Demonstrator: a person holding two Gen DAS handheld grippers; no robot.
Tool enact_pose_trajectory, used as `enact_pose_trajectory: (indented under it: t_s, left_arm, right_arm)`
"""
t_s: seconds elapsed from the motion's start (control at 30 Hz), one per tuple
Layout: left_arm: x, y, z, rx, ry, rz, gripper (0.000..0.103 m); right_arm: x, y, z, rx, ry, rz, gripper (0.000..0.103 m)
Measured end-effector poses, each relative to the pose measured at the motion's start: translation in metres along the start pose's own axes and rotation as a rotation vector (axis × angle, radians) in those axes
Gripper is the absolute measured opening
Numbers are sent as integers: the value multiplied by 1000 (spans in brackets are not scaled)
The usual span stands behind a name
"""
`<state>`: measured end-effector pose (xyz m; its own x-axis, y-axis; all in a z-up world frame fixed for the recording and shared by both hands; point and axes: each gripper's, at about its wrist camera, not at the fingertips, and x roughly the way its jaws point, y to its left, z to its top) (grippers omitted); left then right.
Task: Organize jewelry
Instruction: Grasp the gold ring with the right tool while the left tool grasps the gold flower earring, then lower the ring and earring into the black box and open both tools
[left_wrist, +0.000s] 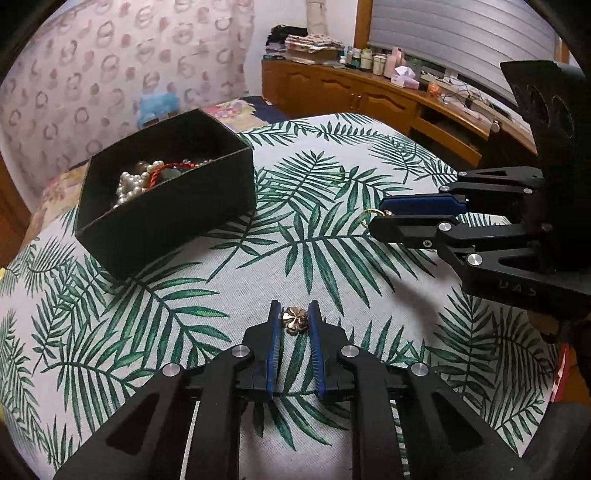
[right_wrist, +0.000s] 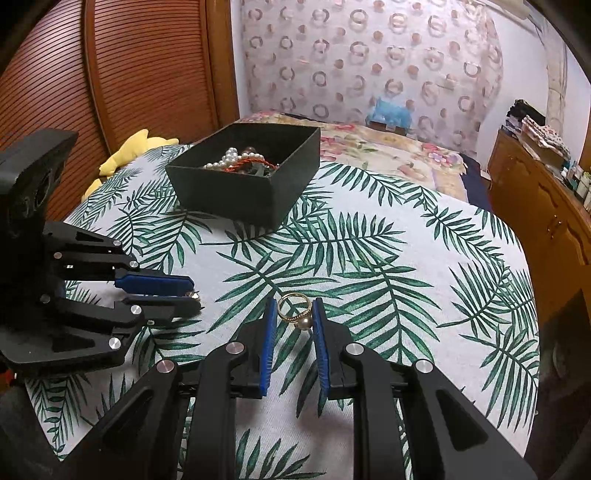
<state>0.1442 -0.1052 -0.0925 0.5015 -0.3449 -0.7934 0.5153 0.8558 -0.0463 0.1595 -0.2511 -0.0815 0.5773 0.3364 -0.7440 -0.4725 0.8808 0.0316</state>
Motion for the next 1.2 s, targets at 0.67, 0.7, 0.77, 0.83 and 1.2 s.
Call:
enact_pose_trajectory:
  t_s: [0.67, 0.7, 0.77, 0.83, 1.2]
  left_arm:
    - [-44, 46, 41, -81, -149, 79, 14]
    - [-46, 50, 43, -88, -155, 86, 14]
    - [-48, 57, 46, -102, -164, 96, 14]
    - [-51, 63, 47, -113, -173, 104, 14]
    - [-57, 89, 62, -143, -206, 137, 14]
  right_arm:
    - [2, 18, 74, -95, -116, 42, 21]
    - [3, 19, 79, -99, -121, 47, 21]
    - [8, 21, 93, -106, -131, 65, 21]
    - [13, 22, 103, -106, -133, 81, 21]
    - [56, 18, 152, -92, -116, 112, 22]
